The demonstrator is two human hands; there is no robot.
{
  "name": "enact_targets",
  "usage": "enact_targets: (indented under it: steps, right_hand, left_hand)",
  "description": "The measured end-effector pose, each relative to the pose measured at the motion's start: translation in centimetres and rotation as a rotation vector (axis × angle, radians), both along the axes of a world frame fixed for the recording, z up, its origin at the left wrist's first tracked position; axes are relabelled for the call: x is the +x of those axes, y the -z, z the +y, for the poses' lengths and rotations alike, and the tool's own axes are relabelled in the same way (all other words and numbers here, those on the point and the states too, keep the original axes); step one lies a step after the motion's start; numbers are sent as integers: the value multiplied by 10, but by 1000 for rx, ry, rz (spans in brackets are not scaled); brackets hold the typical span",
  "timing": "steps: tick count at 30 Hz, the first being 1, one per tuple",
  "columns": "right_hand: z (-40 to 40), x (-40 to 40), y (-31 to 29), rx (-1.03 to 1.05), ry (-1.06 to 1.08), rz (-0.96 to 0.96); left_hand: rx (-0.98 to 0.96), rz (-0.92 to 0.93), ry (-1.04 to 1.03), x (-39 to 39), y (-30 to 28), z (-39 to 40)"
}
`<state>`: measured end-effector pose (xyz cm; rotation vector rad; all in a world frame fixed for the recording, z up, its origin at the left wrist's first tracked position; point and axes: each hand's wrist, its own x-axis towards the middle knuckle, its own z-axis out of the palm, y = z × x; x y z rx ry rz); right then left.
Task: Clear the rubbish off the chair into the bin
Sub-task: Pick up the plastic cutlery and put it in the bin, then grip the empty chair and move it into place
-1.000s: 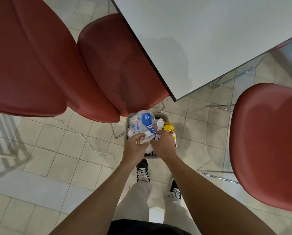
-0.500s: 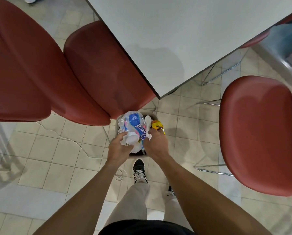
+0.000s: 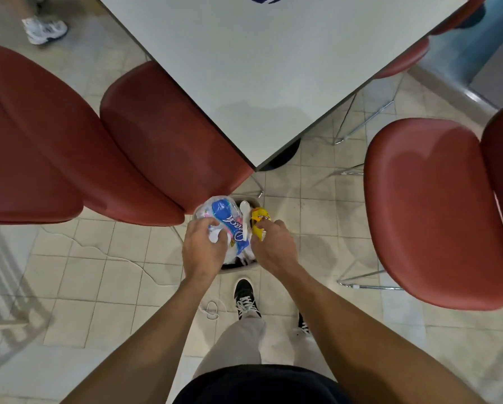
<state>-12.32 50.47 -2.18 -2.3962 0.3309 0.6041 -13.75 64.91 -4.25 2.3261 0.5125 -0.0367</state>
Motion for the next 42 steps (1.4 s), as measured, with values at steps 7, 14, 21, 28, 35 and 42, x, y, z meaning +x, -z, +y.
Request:
enact_targets:
  steps: [7,14,21,28,35,42]
  right_hand:
    - [-56,1,-33,79,137,-81]
    - [-160,-27,-51,101,238,-93]
    - [-258,-63,-72,107,254,-132]
    - [-323,-88,-93,72,320,-151]
    - [-378,-104,-111,61,382,-278]
    - [-455,-109,-127,79,306,-352]
  left_hand:
    - [-22,23,217,22,-34,-55]
    - [-92,34,379,15,-45,-144]
    - [-137,-19,502,-10,-58,-243]
    - [-89,-38,605,-19,-84,-311]
    - [-37,-96,708,-18,-117,-365]
    - [-20,-149,696,-29,-129,-439]
